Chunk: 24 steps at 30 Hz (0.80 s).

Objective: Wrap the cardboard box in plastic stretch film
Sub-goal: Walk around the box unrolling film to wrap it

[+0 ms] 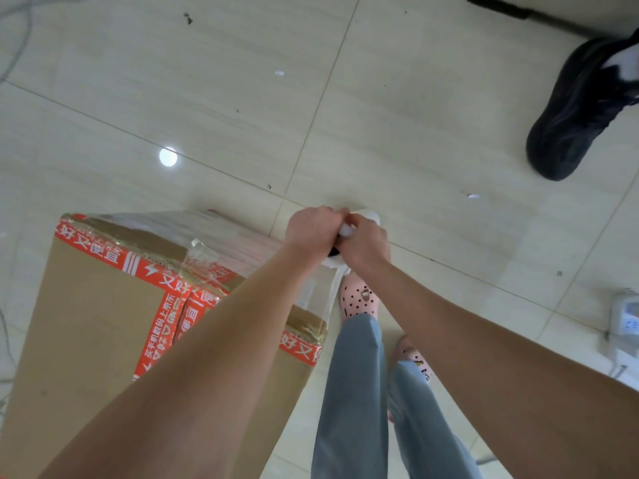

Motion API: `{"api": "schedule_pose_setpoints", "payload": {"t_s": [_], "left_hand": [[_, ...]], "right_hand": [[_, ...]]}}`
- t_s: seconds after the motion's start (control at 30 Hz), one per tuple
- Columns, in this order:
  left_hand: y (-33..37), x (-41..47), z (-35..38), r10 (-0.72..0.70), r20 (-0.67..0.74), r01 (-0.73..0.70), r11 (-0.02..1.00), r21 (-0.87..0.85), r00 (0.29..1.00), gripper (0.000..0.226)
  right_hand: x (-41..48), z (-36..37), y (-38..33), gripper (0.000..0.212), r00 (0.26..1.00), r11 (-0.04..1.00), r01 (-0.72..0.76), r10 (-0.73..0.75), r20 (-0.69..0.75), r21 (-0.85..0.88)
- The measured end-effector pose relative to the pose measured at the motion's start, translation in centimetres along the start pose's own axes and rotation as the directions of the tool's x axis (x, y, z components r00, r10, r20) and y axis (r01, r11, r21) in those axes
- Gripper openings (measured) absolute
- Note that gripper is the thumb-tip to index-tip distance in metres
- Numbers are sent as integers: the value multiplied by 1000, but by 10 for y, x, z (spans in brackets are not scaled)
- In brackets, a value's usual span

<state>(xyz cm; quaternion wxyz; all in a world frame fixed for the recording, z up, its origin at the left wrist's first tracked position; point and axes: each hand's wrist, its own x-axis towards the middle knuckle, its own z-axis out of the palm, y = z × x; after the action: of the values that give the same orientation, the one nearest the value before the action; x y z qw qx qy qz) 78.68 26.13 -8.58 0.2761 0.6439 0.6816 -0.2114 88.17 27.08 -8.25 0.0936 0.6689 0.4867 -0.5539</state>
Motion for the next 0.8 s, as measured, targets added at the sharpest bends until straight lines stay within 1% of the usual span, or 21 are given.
{"api": "schedule_pose_setpoints", "payload": {"t_s": [0.1, 0.17, 0.2, 0.27, 0.3, 0.33, 0.37, 0.4, 0.43, 0.47, 0.5, 0.53, 0.57, 0.6, 0.63, 0.67, 0.73, 0.8], "left_hand": [[-6, 3, -7, -87, 35, 90, 991, -98, 996, 19], [-15, 4, -8, -191, 26, 192, 950, -245, 981, 9], [-21, 5, -8, -252, 22, 245, 912, -329, 968, 9], [-33, 6, -6, -387, 44, 357, 794, -492, 921, 11], [-37, 6, -4, -457, 77, 413, 705, -576, 886, 13], [-40, 6, -4, -513, 129, 459, 592, -663, 849, 16], [-43, 7, -3, -547, 195, 493, 471, -732, 814, 19], [-46, 8, -3, -564, 253, 520, 383, -763, 786, 20], [-47, 8, -3, -563, 287, 542, 358, -761, 775, 20], [-49, 10, -4, -542, 291, 546, 400, -736, 789, 19], [-51, 12, -5, -504, 247, 516, 511, -687, 828, 16], [-51, 15, -9, -448, 179, 454, 638, -622, 876, 15], [-52, 18, -12, -378, 104, 369, 745, -555, 920, 21], [-52, 21, -16, -306, 53, 290, 816, -501, 951, 32], [-51, 24, -19, -249, 30, 236, 865, -444, 968, 41], [-50, 27, -24, -202, 14, 193, 913, -360, 979, 44], [-48, 33, -31, -149, 34, 153, 962, -227, 988, 38], [-50, 39, -38, -168, 72, 179, 965, -192, 983, 24]], "right_hand": [[3, 0, -5, 34, 999, 1000, 2, -2, -47, 11], [4, 2, -10, 42, 994, 998, 32, -26, -105, 53], [4, 5, -13, 46, 991, 996, 46, -37, -125, 70], [5, 9, -23, 56, 992, 995, 16, -3, -127, 102], [6, 10, -29, 60, 994, 992, -17, 30, -104, 125], [7, 11, -35, 62, 996, 987, -40, 52, -76, 155], [10, 12, -42, 62, 997, 983, -45, 56, -54, 177], [14, 10, -48, 61, 998, 984, -35, 43, -41, 173], [18, 8, -55, 59, 999, 990, -21, 26, -30, 142], [20, 5, -61, 55, 1000, 995, -8, 11, -22, 101], [23, 3, -64, 49, 1000, 998, 3, -2, -16, 67], [25, 0, -66, 39, 1000, 999, 10, -10, -6, 46], [26, -1, -67, 29, 1000, 999, 13, -13, 7, 31], [27, -3, -67, 21, 1000, 1000, 12, -12, 20, 11], [28, -4, -68, 15, 999, 1000, 11, -11, 33, -17], [29, -4, -69, 14, 999, 999, 14, -12, 47, -52], [32, -5, -72, 20, 998, 994, 21, -14, 65, -109], [37, -7, -76, 28, 997, 993, 24, -16, 69, -120]]}}
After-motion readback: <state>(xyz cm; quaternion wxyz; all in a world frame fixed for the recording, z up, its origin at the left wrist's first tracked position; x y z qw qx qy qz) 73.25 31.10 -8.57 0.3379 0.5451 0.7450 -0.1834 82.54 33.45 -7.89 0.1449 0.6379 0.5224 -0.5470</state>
